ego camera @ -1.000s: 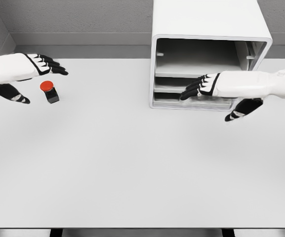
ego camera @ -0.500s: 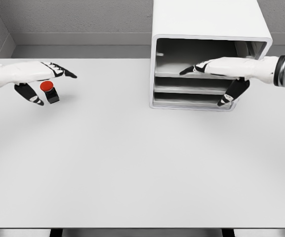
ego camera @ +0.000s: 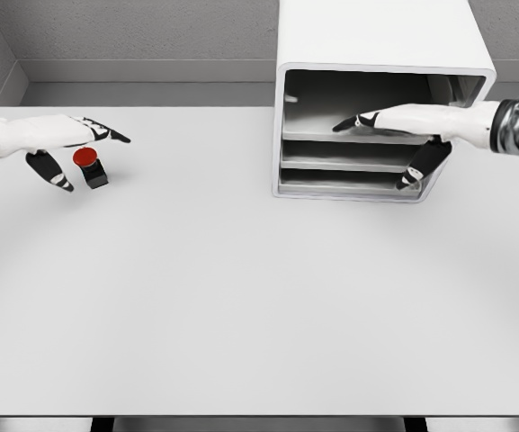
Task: Slide open multi-storey tabletop storage cabinets and put open load switch and slide close multi-storey tabletop storage cabinets
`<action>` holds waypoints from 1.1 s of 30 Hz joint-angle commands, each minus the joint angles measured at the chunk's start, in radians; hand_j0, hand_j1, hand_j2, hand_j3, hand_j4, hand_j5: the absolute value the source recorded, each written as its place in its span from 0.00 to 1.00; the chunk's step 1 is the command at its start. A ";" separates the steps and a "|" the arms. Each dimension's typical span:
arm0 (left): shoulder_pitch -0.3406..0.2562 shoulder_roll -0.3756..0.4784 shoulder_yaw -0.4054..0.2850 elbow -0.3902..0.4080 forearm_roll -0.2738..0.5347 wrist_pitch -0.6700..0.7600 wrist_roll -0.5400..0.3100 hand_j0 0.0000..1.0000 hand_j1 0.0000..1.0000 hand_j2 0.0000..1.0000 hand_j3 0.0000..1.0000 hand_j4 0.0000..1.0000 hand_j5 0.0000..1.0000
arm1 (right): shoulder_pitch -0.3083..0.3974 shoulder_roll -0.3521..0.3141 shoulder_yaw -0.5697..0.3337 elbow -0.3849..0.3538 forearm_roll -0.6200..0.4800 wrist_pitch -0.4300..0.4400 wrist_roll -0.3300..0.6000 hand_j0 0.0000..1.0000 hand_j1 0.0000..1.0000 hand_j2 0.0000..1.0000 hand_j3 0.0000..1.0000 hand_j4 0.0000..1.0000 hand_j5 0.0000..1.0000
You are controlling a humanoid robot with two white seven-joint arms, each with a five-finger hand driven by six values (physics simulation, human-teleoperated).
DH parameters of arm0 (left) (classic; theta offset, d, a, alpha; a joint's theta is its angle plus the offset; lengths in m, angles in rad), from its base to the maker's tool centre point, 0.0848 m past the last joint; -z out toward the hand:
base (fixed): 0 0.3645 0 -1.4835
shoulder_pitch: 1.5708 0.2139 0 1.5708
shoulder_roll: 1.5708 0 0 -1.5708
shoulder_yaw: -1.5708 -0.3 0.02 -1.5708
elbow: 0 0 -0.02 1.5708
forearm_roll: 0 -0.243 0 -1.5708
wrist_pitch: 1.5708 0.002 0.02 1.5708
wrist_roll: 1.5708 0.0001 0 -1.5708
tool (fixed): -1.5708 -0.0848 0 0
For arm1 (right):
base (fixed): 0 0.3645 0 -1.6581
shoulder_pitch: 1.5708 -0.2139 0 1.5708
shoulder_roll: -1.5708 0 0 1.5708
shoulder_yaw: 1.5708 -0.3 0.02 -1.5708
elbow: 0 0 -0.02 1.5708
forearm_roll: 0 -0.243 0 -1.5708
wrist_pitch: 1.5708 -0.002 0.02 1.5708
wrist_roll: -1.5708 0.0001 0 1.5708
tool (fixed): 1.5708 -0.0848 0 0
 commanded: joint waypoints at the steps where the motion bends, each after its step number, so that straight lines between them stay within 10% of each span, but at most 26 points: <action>1: 0.000 -0.021 0.001 0.036 0.000 0.002 0.003 1.00 1.00 1.00 1.00 1.00 1.00 | 0.000 0.006 -0.001 0.014 -0.002 0.001 0.000 1.00 1.00 1.00 1.00 1.00 1.00; 33: -0.025 -0.072 -0.005 0.146 -0.064 0.002 0.026 0.89 0.89 0.89 0.89 0.89 0.89 | 0.005 -0.051 0.015 -0.112 0.027 -0.184 0.000 1.00 1.00 1.00 1.00 1.00 1.00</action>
